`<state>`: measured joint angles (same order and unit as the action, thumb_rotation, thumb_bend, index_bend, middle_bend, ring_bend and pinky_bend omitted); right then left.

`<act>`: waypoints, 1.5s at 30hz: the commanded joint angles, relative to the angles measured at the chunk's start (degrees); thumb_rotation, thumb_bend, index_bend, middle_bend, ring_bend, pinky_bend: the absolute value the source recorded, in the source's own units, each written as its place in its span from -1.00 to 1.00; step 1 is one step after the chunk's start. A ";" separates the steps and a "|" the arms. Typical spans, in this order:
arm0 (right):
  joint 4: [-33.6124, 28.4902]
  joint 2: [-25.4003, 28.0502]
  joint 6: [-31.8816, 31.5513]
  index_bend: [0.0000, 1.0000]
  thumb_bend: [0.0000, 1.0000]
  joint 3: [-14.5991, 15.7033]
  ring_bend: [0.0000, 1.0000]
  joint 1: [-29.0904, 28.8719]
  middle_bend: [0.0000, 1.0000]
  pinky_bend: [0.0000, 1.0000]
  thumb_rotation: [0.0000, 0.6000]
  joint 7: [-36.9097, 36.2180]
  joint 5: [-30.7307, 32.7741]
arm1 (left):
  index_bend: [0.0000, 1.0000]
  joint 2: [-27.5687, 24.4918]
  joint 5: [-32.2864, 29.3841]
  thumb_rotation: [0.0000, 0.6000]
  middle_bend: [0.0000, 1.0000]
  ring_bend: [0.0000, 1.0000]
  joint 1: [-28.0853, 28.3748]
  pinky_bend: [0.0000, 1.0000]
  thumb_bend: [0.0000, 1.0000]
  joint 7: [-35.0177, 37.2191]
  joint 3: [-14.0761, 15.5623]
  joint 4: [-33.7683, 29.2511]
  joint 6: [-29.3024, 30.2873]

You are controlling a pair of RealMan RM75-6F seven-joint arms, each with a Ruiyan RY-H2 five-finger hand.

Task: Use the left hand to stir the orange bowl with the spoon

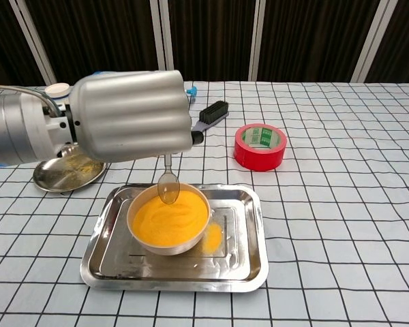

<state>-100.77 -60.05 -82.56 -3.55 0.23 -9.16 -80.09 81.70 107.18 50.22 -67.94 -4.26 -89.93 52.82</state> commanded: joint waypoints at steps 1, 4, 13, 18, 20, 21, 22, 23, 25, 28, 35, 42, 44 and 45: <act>-0.02 -0.01 0.11 -1.00 -0.60 0.06 -1.00 -0.04 -1.00 -1.00 1.00 0.06 -0.07 | 0.67 -1.84 3.27 1.00 1.00 1.00 1.57 1.00 0.16 -1.27 1.78 0.09 -2.84; -0.01 0.01 0.06 -1.00 -0.60 0.02 -1.00 -0.02 -1.00 -1.00 1.00 0.02 -0.03 | 0.67 -1.57 2.15 1.00 1.00 1.00 0.85 1.00 0.15 0.06 0.71 -0.17 -1.15; -0.07 0.08 0.12 -1.00 -0.60 0.01 -1.00 0.01 -1.00 -1.00 1.00 0.00 0.12 | 0.66 0.12 -0.04 1.00 1.00 1.00 -2.07 1.00 0.15 1.40 1.91 0.14 0.36; -0.12 0.07 -0.04 -1.00 -0.60 0.06 -1.00 0.09 -1.00 -1.00 1.00 0.04 0.01 | 0.66 3.59 -7.57 1.00 1.00 1.00 -6.65 1.00 0.15 2.75 -1.48 0.49 5.68; -0.06 0.03 0.03 -1.00 -0.60 0.02 -1.00 0.06 -1.00 -1.00 1.00 0.04 0.10 | 0.66 5.27 -11.92 1.00 1.00 1.00 -8.83 1.00 0.15 3.28 -3.18 -0.17 8.11; -0.05 0.04 0.08 -1.00 -0.60 0.00 -1.00 0.05 -1.00 -1.00 1.00 -0.01 0.16 | 0.66 6.08 -14.16 1.00 1.00 1.00 -9.82 1.00 0.15 3.49 -4.04 -0.45 9.22; -0.05 0.05 0.11 -1.00 -0.60 -0.01 -1.00 0.05 -1.00 -1.00 1.00 -0.06 0.20 | 0.66 6.80 -16.40 1.00 1.00 1.00 -10.72 1.00 0.15 3.60 -4.88 -0.69 10.22; -0.05 0.06 0.13 -1.00 -0.60 -0.03 -1.00 0.04 -1.00 -1.00 1.00 -0.11 0.23 | 0.66 7.42 -18.61 1.00 1.00 1.00 -11.52 1.00 0.15 3.59 -5.68 -0.85 11.10; -0.06 0.10 0.13 -1.00 -0.60 0.00 -1.00 0.07 -1.00 -1.00 1.00 -0.20 0.21 | 0.66 8.33 -23.38 1.00 1.00 1.00 -13.03 1.00 0.14 3.49 -7.26 -1.04 12.62; -0.14 0.13 0.10 -1.00 -0.60 0.06 -1.00 0.11 -1.00 -1.00 1.00 -0.19 0.10 | 0.66 8.61 -28.53 1.00 1.00 1.00 -14.49 1.00 0.14 3.59 -8.76 -0.74 14.22; -0.39 0.19 0.36 -1.00 -0.60 0.12 -1.00 0.06 -1.00 -1.00 1.00 -0.18 0.24 | 0.66 8.16 -37.59 1.00 1.00 1.00 -16.98 1.00 0.13 5.99 -10.07 1.81 15.83; -0.72 0.37 0.97 -1.00 -0.60 0.15 -1.00 -0.06 -1.00 -1.00 1.00 -0.17 0.77 | 0.64 9.20 -47.66 1.00 1.00 1.00 -18.28 1.00 0.12 6.44 -11.65 3.38 17.05; -0.73 0.41 1.05 -1.00 -0.59 0.15 -1.00 -0.07 -1.00 -1.00 1.00 -0.23 0.81 | 0.63 9.33 -48.74 1.00 1.00 1.00 -18.38 1.00 0.12 6.53 -11.44 4.28 17.40; -0.78 0.44 1.12 -1.00 -0.60 0.18 -1.00 -0.07 -1.00 -1.00 1.00 -0.26 0.84 | 0.63 9.46 -49.42 1.00 1.00 1.00 -18.50 1.00 0.12 6.62 -11.24 4.86 17.59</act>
<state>-101.54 -59.62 -81.45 -3.38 0.16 -9.41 -79.25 90.84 58.78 32.08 -61.58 -15.50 -85.98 69.90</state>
